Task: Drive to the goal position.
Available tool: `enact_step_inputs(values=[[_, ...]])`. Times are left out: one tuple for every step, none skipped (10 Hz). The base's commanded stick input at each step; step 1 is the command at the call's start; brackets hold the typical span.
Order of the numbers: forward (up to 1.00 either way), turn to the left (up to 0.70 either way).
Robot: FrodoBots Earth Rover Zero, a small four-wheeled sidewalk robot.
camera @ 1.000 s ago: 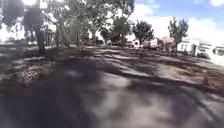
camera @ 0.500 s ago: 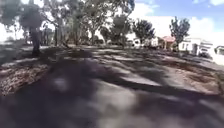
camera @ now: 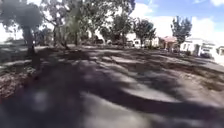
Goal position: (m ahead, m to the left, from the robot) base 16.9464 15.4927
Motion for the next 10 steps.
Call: enact_step_inputs(values=[[1.00,0.00],[1.00,0.00],[1.00,0.00],[1.00,0.00],[1.00,0.00],[1.00,0.00],[1.00,0.00],[1.00,0.00],[1.00,0.00],[1.00,0.00]])
